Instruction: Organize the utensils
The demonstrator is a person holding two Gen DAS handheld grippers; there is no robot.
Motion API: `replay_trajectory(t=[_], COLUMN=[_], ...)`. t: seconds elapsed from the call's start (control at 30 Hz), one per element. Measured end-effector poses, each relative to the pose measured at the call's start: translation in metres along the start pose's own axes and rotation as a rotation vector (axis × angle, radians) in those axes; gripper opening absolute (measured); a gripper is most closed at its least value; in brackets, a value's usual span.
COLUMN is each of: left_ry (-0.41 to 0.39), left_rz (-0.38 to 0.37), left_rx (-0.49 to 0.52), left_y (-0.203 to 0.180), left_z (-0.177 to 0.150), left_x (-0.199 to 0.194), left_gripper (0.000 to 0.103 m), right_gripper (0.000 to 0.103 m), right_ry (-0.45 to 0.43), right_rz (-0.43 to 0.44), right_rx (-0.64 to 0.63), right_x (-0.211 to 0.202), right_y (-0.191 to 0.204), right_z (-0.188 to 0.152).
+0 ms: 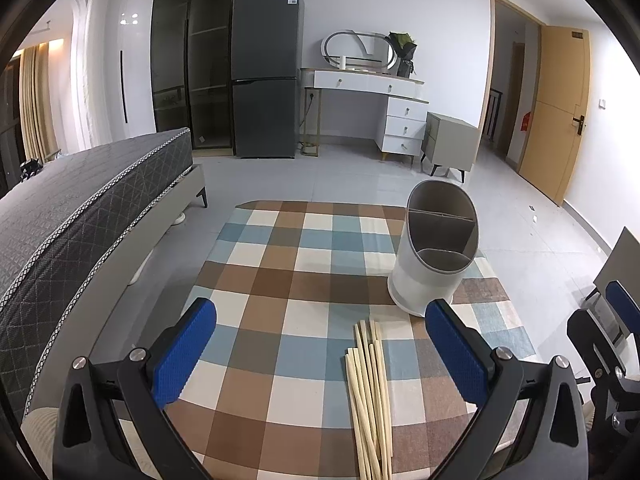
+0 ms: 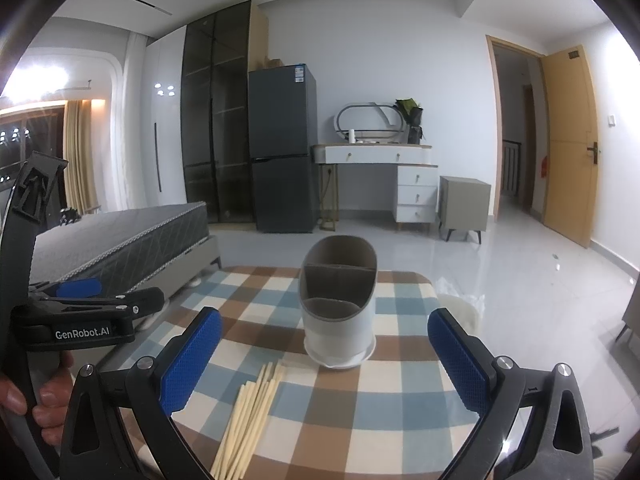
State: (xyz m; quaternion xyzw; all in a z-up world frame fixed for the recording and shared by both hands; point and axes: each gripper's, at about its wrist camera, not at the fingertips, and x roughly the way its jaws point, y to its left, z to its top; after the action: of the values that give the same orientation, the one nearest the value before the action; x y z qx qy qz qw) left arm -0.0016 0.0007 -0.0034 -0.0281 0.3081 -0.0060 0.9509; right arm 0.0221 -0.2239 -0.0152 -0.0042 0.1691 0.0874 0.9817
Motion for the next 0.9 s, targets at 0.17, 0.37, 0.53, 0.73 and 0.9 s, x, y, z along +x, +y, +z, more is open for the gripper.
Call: replay_trajectory(t=[0.17,0.37,0.53,0.73,0.9], left_ry=[-0.001,-0.002,-0.002,0.002,0.004], left_rz=[0.001,0.001,0.002,0.006,0.001], left_rx=[0.003,0.003,0.004,0.006,0.011], left_y=[-0.0009,-0.0009,-0.0009,-0.0010,-0.0010], left_z=[-0.0004,-0.0003,-0.0005,-0.0007,-0.0012], left_x=[-0.0004,-0.0005,-0.0004,-0.0001,-0.0013], left_gripper=[0.102,0.102,0.102,0.102,0.102], right_gripper=[0.103,0.103,0.103,0.103,0.103], right_ry=[0.000,0.001,0.000,-0.001,0.000], right_rz=[-0.002,-0.001,-0.001,-0.002,-0.002], right_rx=[-0.001,-0.003,-0.002,-0.003,-0.003], right_x=[0.0004,0.0008,0.0006,0.0007,0.0006], right_y=[0.0009,0.0012,0.0010,0.0010,0.0016], right_z=[-0.0001,-0.0001,0.0000,-0.0001,-0.0002])
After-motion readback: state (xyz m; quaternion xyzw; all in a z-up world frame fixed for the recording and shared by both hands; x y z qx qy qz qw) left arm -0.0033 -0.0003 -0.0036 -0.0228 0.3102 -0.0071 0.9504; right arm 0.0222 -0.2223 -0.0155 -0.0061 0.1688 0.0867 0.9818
